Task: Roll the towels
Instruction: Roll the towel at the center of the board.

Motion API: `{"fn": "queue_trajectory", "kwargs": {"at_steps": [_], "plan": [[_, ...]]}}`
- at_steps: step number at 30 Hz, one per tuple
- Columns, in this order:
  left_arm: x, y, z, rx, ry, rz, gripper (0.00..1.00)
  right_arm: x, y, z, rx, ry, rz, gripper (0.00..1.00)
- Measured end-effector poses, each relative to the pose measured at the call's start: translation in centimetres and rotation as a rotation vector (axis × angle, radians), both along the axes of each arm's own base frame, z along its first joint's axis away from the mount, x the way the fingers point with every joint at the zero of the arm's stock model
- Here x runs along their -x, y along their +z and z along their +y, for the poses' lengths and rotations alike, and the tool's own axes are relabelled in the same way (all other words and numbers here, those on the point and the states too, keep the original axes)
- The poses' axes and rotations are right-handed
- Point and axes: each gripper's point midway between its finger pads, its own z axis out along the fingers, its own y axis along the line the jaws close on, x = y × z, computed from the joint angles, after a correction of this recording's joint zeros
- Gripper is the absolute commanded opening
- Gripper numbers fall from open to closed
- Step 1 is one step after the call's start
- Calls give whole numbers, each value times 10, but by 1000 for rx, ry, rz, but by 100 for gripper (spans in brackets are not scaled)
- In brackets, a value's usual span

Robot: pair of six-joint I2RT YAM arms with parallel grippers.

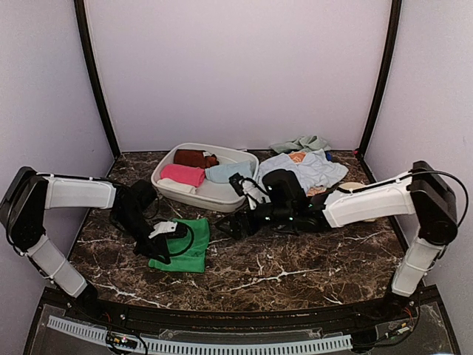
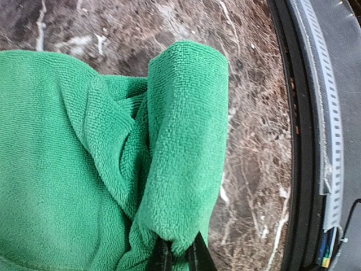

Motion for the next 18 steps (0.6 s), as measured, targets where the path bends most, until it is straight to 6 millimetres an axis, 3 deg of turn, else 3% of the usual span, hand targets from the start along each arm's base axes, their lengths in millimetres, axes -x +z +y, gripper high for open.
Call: {"fn": "queue_trajectory", "kwargs": {"at_steps": [4,7,9,11,16,18], "plan": [[7,-3,4,-19,15,89,0,-30,49,-62,-48,-310,-231,100],[1,-3,4,-16,47,169,0,-51,68,-82,-109,-381,-279,100],[-5,-3,5,-7,80,230,0,-57,70,-86,-86,-386,-360,100],[-9,-3,6,3,111,284,0,-37,61,-68,-23,-294,-450,99],[-11,-2,6,21,154,364,0,73,16,2,117,144,-687,89],[-12,-3,7,18,164,375,0,101,-3,21,163,287,-767,84]]}}
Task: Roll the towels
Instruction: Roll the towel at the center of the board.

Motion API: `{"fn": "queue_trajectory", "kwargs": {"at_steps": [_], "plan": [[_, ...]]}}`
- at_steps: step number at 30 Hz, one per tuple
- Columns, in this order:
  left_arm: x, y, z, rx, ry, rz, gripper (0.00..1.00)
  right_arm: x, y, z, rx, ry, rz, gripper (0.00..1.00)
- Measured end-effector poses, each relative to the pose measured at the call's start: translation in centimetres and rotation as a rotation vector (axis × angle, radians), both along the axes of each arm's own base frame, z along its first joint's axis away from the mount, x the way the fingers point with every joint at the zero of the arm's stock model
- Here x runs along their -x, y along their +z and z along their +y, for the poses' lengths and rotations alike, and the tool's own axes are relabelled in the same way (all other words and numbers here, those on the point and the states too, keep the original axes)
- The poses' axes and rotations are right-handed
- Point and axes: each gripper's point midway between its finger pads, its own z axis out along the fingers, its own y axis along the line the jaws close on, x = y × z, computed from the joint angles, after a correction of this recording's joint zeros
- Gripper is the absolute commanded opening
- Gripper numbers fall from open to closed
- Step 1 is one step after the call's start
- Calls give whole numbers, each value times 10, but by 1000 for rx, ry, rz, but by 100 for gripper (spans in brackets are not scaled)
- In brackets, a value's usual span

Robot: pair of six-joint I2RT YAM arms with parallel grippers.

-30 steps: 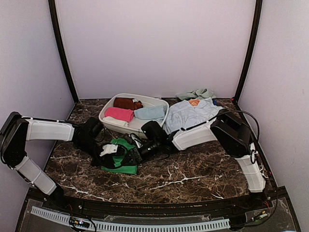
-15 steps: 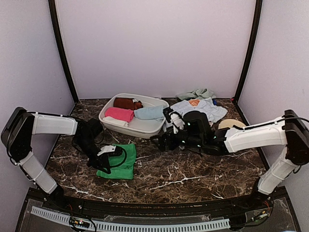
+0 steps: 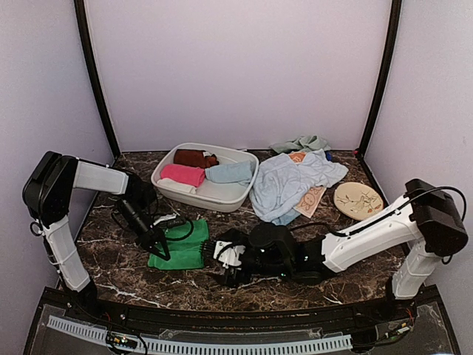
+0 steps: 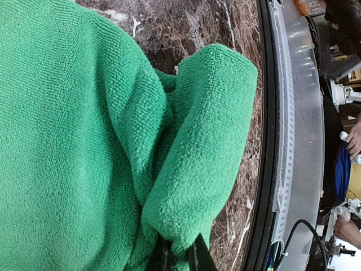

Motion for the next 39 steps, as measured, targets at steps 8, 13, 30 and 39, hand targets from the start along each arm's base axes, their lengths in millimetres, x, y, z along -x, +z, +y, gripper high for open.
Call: {"fn": "queue_trajectory", "kwargs": {"at_steps": [8,13,30,39], "plan": [[0,-4,3,-36,21,26,1,17,-25,79,112,216,-261,73],[0,-5,3,-44,28,31,8,15,-51,104,169,276,-352,64],[-11,15,9,16,29,-215,72,-40,-82,119,157,161,-140,5],[-27,54,38,79,101,-474,70,-40,-85,116,94,151,143,0]]}}
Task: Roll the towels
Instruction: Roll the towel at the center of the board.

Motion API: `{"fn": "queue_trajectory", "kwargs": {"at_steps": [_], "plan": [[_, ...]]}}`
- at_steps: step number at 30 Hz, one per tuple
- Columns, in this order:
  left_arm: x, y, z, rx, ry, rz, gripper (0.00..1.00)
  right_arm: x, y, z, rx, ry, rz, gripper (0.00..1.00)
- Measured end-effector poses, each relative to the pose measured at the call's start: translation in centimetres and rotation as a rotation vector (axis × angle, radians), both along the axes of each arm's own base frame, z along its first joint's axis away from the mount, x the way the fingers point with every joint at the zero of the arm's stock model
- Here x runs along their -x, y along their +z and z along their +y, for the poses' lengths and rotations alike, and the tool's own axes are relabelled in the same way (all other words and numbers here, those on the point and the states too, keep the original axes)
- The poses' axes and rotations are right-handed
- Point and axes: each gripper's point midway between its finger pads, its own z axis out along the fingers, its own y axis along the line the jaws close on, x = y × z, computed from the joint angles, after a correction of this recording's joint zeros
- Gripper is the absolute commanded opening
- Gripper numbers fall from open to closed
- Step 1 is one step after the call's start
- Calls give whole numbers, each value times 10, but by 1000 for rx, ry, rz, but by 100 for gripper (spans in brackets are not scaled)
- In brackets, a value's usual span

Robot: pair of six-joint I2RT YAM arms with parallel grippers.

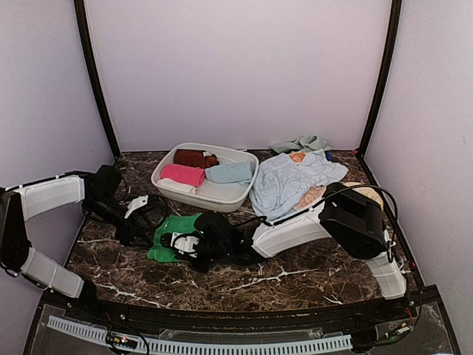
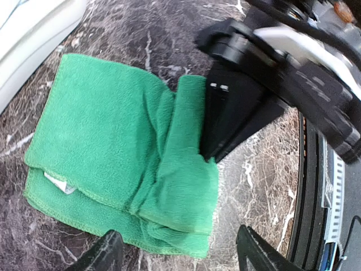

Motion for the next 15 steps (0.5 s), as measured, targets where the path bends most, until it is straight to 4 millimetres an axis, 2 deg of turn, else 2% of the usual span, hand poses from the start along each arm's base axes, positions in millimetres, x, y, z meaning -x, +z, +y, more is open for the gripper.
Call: {"fn": "queue_trajectory", "kwargs": {"at_steps": [9,15], "plan": [[11,4,-2,21,-59,-69,70,-28,14,5,-36,-40,478,0],[20,-6,-20,-37,-186,-128,69,-32,15,4,-32,-21,699,0]]}}
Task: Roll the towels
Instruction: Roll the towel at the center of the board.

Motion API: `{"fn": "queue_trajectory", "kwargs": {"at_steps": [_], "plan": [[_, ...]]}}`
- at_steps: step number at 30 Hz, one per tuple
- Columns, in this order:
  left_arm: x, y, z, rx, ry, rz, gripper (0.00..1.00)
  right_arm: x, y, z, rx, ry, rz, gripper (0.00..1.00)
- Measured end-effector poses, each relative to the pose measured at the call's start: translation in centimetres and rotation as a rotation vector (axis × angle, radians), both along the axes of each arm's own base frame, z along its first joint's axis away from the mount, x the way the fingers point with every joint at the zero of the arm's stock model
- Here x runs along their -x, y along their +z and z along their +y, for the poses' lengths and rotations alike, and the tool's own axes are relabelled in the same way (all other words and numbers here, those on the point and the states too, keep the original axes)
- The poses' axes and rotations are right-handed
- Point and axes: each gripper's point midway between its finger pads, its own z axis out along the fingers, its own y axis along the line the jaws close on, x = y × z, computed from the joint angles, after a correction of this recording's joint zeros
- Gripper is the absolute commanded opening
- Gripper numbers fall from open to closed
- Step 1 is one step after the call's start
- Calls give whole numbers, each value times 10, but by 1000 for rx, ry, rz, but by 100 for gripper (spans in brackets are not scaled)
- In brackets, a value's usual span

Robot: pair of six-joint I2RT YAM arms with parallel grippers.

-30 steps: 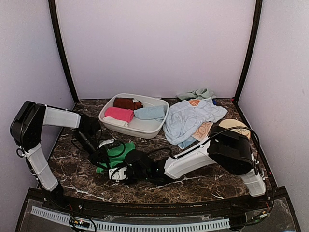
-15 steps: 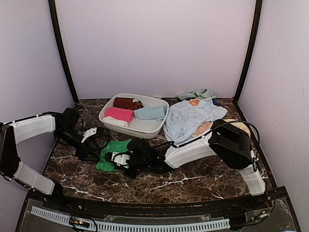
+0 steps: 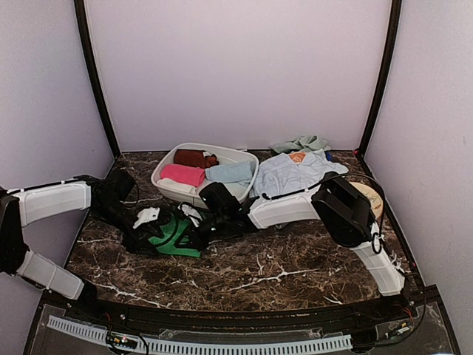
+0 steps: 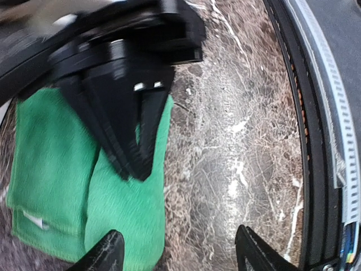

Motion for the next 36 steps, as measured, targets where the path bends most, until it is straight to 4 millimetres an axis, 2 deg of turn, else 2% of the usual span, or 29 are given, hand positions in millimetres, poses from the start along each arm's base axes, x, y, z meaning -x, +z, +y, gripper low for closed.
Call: {"fn": "queue_trajectory", "kwargs": {"at_steps": [6,13,15,18,19,22,24,29,33,36], "plan": [[-13,-18,-13,-66,-65,-74,70,1,-2,3,16,20,104,0],[-31,-43,-16,-132,-75,-93,50,-2,-1,2,9,12,194,10],[-35,-50,-16,-142,-71,-85,38,-2,0,1,8,5,213,17],[-37,-55,-17,-146,-61,-65,8,-3,1,1,4,-5,244,28],[-37,-55,-17,-148,-54,-56,4,-4,1,0,-1,-10,248,35],[-39,-54,-19,-149,-37,-26,0,-5,5,-8,-29,-36,228,97],[-39,-54,-21,-146,-28,6,0,-4,12,-17,-54,-59,191,100],[-36,-52,-25,-139,-11,101,0,-7,21,-57,-65,-161,57,100],[-30,-51,-27,-138,-6,176,0,-22,29,-87,-52,-274,-115,100],[-24,-51,-28,-136,-7,233,0,-43,47,-115,-45,-428,-291,100]]}}
